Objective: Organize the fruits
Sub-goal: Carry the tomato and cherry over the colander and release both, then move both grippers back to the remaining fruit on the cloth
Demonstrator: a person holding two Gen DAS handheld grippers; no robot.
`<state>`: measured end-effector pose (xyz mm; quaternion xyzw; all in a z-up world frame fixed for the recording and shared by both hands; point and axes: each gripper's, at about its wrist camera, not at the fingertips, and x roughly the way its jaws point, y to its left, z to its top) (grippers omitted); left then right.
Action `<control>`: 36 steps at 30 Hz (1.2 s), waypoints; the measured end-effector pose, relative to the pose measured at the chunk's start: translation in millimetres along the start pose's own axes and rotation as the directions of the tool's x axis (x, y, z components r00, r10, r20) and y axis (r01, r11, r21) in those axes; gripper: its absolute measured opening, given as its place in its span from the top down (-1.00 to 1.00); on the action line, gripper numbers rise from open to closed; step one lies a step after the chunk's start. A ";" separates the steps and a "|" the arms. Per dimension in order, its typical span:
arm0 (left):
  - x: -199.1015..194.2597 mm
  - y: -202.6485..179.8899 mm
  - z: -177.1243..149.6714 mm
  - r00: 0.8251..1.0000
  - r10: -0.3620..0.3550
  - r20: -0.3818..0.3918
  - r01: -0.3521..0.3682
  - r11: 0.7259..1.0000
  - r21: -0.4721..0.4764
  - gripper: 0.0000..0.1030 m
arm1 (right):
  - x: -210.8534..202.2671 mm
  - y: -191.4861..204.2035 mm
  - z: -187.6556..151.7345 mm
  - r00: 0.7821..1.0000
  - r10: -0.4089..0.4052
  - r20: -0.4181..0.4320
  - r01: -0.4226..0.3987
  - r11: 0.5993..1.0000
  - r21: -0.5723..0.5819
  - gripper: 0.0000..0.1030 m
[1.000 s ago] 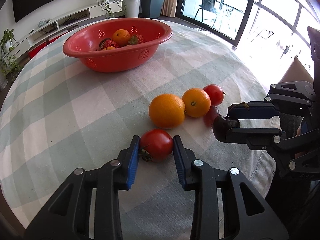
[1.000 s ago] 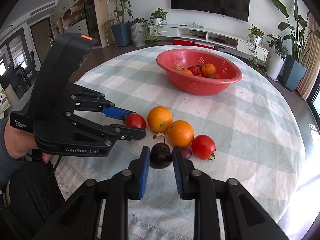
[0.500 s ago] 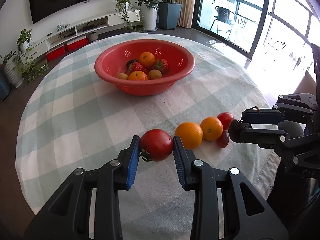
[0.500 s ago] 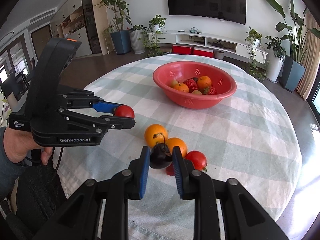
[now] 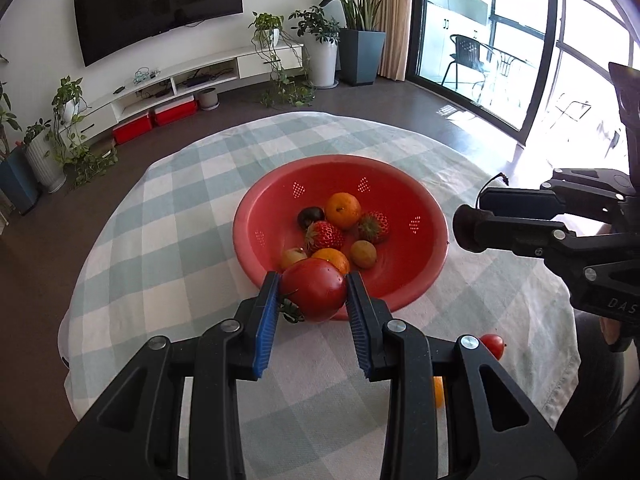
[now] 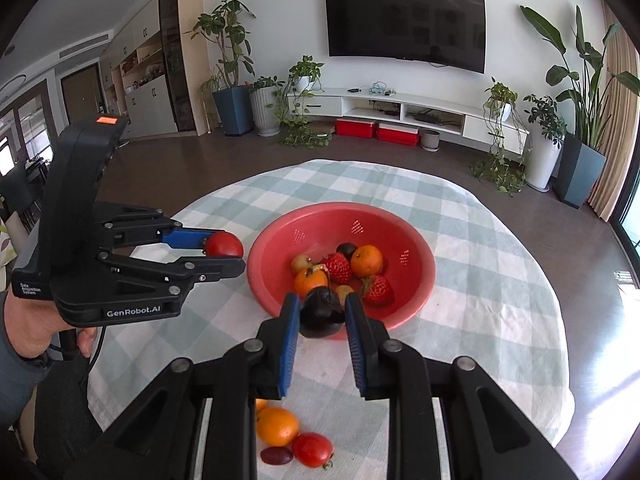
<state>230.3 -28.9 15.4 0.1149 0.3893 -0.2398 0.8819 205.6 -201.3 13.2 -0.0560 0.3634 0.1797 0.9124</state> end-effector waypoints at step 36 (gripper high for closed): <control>97.9 8.3 22.0 0.997 0.032 -0.064 -0.033 0.999 -0.018 -0.09 | 109.7 -34.1 10.9 0.985 -0.052 -0.163 0.053 0.999 0.006 0.39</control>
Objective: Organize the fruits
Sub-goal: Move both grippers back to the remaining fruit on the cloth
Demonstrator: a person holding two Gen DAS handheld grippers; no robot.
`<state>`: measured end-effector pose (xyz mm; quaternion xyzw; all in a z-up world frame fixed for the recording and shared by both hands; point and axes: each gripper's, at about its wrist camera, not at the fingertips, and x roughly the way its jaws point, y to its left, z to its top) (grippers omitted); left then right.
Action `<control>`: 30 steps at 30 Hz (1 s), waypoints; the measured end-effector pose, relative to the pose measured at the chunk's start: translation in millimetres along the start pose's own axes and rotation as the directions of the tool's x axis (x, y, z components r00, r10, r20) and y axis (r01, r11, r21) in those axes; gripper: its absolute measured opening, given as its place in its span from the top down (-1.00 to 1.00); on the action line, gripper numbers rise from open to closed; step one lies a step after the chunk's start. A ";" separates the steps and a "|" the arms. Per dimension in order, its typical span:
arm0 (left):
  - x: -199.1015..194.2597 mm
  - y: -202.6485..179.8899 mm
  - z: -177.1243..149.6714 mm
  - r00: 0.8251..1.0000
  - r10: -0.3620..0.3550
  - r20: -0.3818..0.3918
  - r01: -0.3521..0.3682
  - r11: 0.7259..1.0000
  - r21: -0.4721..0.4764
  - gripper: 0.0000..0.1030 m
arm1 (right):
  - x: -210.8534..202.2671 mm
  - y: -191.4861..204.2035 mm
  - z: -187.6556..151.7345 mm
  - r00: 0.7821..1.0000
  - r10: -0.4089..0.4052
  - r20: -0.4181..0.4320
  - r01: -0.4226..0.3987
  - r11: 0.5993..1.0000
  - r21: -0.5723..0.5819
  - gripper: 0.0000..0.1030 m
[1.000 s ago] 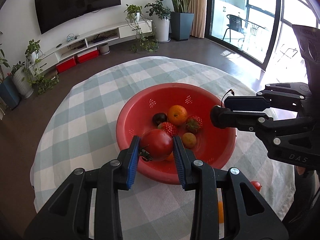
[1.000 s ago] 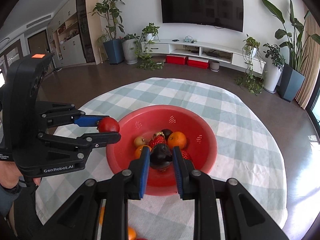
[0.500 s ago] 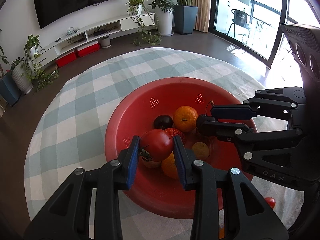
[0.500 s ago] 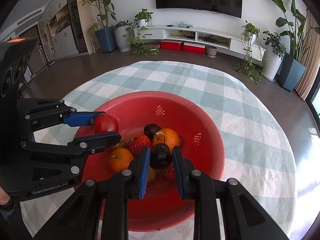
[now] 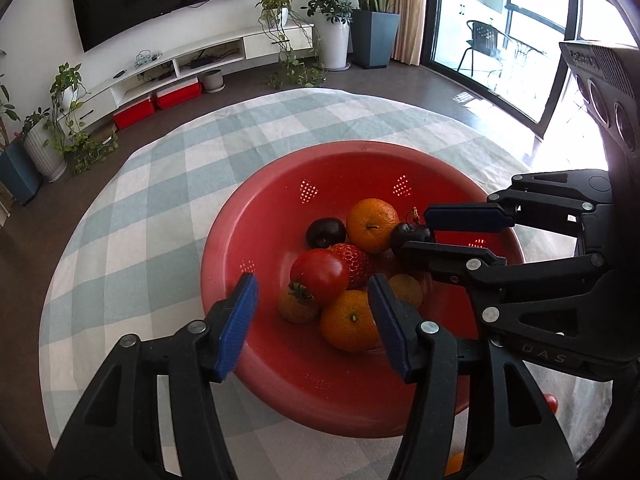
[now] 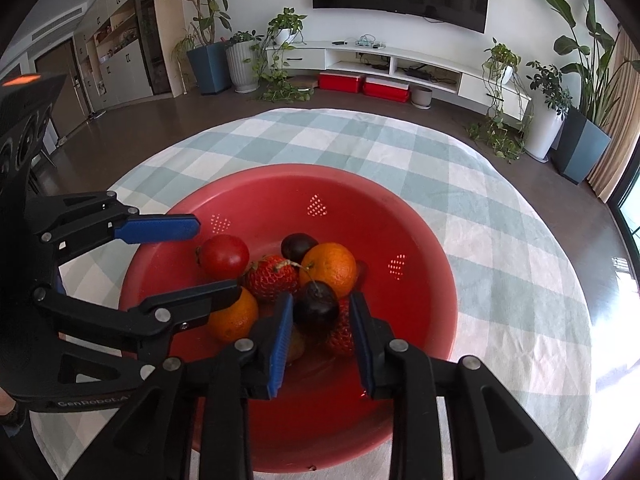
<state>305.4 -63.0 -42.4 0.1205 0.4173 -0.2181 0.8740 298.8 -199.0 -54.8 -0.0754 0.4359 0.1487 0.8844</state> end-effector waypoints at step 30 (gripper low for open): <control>-94.4 -55.0 -126.8 0.979 -0.203 0.024 0.197 0.968 0.154 -0.99 | -141.7 11.4 -159.4 0.984 0.052 0.171 -0.090 0.970 0.224 -0.48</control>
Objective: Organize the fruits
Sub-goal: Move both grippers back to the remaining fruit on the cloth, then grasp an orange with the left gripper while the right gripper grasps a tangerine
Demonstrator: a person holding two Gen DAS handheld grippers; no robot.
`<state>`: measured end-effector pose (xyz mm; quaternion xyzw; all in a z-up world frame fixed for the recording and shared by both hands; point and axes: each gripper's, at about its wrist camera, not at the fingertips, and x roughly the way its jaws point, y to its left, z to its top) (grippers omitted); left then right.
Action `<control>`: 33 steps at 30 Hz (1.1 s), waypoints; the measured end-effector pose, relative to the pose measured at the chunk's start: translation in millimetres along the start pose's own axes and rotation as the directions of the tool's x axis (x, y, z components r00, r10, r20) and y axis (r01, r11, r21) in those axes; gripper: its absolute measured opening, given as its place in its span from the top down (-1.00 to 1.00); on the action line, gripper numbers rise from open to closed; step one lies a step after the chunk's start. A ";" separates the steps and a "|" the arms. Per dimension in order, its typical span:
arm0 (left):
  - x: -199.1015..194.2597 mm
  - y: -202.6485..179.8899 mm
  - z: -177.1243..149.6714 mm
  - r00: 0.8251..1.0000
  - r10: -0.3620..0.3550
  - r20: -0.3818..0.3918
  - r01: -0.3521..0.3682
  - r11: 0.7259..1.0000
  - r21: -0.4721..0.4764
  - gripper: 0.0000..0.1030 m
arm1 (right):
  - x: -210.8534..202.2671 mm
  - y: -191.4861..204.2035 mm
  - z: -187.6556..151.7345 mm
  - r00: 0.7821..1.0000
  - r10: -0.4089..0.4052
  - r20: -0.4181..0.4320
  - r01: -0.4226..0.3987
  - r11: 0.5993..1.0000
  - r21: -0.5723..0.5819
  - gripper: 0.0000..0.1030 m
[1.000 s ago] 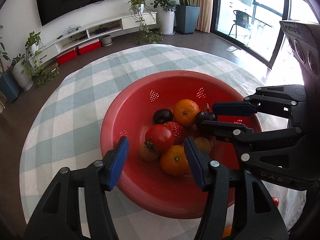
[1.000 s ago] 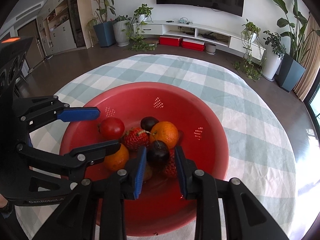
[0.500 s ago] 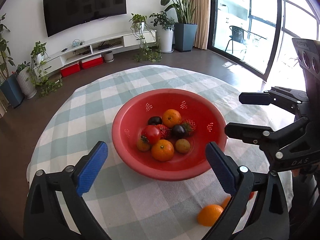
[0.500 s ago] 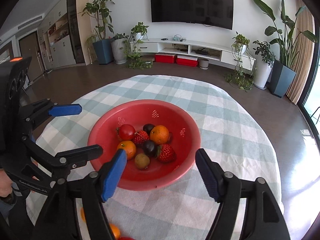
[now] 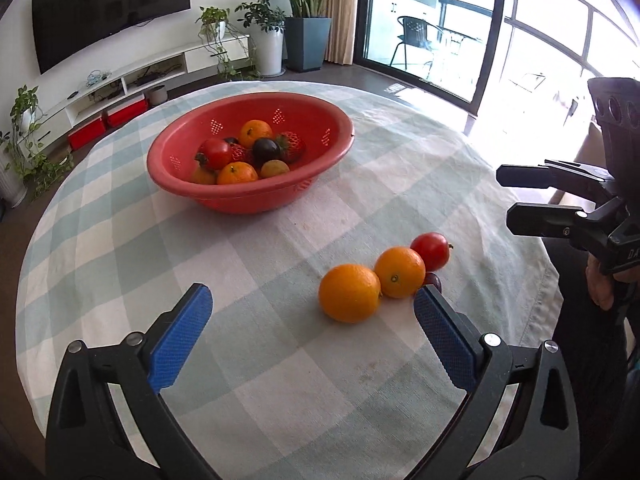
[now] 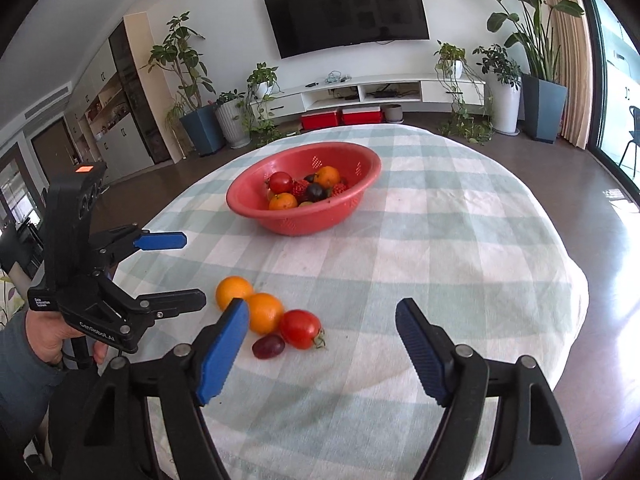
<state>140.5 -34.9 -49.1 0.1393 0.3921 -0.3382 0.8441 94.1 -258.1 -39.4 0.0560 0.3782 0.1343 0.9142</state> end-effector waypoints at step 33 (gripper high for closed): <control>64.3 -4.9 13.5 0.974 -0.151 -0.169 0.178 0.971 0.159 0.23 | 12.2 3.9 -6.3 0.998 0.027 -0.056 -0.027 1.000 -0.013 -0.30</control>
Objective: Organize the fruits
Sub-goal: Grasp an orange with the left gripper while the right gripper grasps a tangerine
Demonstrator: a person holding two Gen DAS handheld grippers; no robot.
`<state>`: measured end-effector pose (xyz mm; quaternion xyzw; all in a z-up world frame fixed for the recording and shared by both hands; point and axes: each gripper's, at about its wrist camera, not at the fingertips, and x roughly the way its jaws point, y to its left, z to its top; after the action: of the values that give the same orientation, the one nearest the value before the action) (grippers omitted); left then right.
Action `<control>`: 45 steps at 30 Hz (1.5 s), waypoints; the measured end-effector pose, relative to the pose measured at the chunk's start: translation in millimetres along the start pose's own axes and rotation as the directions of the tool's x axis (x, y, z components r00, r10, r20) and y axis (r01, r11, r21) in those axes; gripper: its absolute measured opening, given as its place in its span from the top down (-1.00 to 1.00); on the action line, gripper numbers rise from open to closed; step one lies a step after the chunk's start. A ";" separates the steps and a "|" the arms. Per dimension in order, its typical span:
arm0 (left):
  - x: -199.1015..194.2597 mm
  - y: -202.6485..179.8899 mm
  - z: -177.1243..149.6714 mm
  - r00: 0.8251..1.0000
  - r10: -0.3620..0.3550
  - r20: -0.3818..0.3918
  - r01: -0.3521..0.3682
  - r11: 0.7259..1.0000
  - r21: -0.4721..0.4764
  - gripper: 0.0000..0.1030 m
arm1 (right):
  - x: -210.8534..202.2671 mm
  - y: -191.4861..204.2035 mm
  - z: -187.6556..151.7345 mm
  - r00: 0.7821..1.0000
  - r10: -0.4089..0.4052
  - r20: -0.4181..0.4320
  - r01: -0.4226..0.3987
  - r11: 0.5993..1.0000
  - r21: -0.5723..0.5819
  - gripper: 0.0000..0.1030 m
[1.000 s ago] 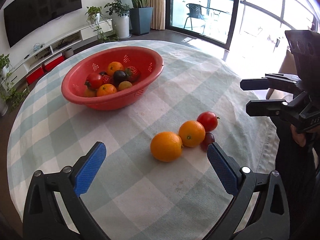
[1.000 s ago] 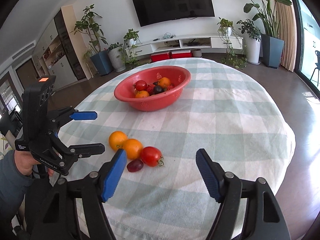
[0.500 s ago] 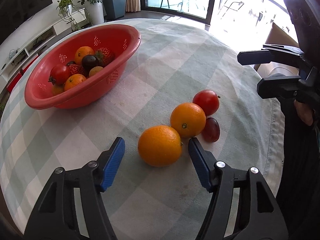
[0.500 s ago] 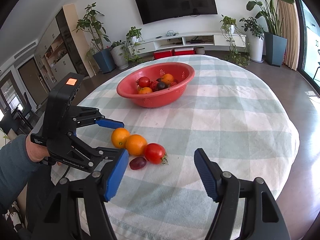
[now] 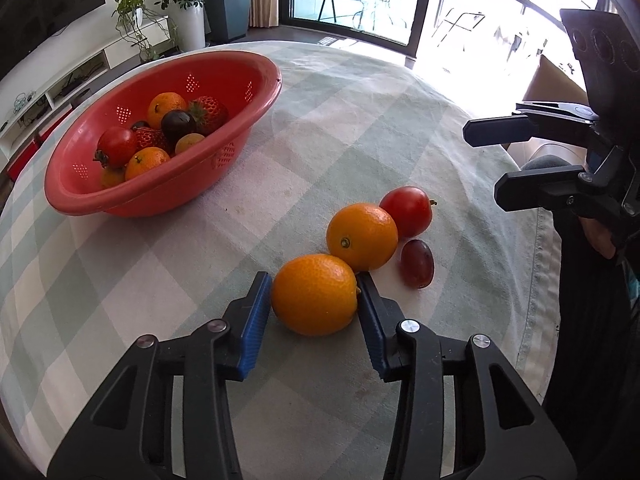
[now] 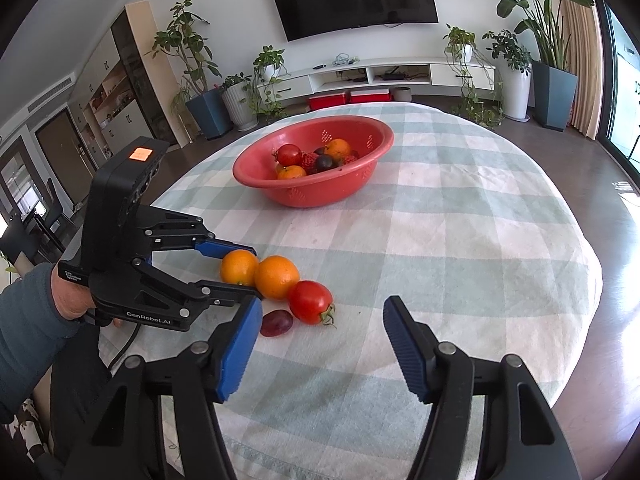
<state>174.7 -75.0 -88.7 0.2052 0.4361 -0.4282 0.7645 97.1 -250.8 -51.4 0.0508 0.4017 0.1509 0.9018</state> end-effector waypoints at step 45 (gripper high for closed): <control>-26.3 -1.6 -36.1 0.997 0.065 0.033 -0.058 0.980 -0.191 0.26 | 61.2 14.2 22.6 0.970 -0.020 -0.244 -0.033 0.977 -0.210 0.08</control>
<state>149.0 -38.5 -85.8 0.1361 0.4534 -0.3646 0.8019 149.3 -217.6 -76.5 -0.0634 0.4913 0.2008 0.8451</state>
